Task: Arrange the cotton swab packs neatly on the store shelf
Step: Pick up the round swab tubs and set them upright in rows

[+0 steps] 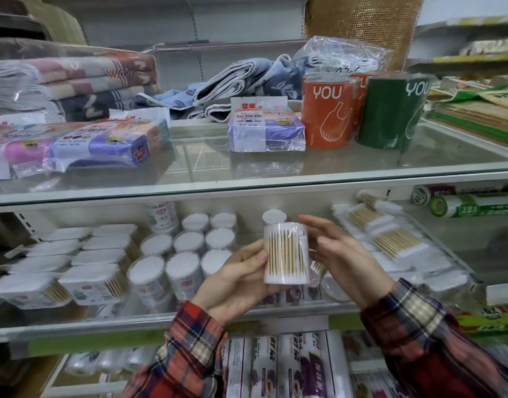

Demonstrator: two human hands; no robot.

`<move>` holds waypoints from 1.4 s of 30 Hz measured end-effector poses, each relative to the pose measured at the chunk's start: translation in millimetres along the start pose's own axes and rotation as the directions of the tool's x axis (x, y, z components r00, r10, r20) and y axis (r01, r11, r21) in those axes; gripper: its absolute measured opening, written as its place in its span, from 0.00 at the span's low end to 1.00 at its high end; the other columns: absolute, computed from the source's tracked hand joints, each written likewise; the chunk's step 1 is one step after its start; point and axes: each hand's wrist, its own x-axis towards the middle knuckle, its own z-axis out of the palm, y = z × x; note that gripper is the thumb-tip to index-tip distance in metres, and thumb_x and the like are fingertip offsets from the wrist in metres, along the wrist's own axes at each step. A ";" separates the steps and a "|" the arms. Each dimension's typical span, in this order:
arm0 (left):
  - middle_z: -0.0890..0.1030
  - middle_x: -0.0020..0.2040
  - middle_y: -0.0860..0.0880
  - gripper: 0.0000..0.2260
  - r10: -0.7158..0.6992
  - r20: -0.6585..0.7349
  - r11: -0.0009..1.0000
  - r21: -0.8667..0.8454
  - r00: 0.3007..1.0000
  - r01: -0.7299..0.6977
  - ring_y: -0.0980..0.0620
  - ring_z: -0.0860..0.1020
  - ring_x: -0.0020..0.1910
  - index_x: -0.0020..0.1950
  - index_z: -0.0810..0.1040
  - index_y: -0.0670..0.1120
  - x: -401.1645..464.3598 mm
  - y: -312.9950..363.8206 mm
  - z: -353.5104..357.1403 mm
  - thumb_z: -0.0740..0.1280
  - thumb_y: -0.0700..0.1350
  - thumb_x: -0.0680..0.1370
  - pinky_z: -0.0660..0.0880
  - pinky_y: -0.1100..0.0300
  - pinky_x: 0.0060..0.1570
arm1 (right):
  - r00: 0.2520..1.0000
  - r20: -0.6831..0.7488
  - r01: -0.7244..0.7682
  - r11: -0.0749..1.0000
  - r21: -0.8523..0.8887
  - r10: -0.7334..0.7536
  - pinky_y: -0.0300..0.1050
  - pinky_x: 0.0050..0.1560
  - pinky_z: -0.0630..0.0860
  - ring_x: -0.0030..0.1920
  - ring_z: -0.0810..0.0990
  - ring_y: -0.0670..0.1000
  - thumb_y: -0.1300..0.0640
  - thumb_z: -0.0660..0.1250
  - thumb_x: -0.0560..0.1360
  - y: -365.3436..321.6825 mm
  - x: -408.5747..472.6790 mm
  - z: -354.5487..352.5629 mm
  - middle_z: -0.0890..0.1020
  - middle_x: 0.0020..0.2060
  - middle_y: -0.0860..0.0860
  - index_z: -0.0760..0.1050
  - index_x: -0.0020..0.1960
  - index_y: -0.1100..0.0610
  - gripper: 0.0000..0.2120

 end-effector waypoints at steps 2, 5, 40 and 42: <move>0.72 0.66 0.35 0.24 -0.004 0.040 0.998 -0.059 0.999 0.006 0.38 0.70 0.67 0.68 0.70 0.37 -0.4 -3.7 0.0 0.71 0.41 0.75 0.65 0.43 0.69 | 0.999 0.028 -0.032 0.997 0.070 0.030 0.38 0.49 0.77 0.52 0.81 0.49 0.40 0.73 0.65 -1.7 1.4 4.1 0.83 0.54 0.54 0.78 0.60 0.54 0.28; 0.69 0.69 0.34 0.23 0.023 0.109 0.991 -0.136 0.994 -0.008 0.37 0.69 0.69 0.71 0.65 0.35 0.2 -12.2 1.3 0.64 0.42 0.79 0.61 0.41 0.71 | 0.996 0.061 -0.071 0.991 0.117 0.065 0.41 0.47 0.77 0.47 0.79 0.49 0.40 0.73 0.65 -0.3 1.4 10.8 0.83 0.47 0.50 0.76 0.61 0.58 0.31; 0.79 0.56 0.53 0.26 0.458 -0.455 0.518 0.835 0.764 0.187 0.57 0.79 0.55 0.65 0.66 0.53 14.1 -59.8 -22.8 0.69 0.35 0.72 0.77 0.61 0.57 | 0.985 0.049 -0.020 0.388 -0.921 0.165 0.37 0.56 0.73 0.53 0.78 0.43 0.45 0.76 0.65 22.2 40.9 -13.4 0.81 0.51 0.43 0.77 0.54 0.45 0.19; 0.79 0.55 0.56 0.26 0.467 -0.479 0.516 0.830 0.743 0.211 0.57 0.79 0.55 0.64 0.66 0.56 17.4 -65.6 -28.3 0.68 0.36 0.72 0.76 0.63 0.57 | 0.990 0.049 0.010 0.286 -0.958 0.129 0.45 0.60 0.71 0.56 0.76 0.46 0.40 0.73 0.66 26.4 42.0 -11.9 0.80 0.53 0.44 0.75 0.56 0.44 0.21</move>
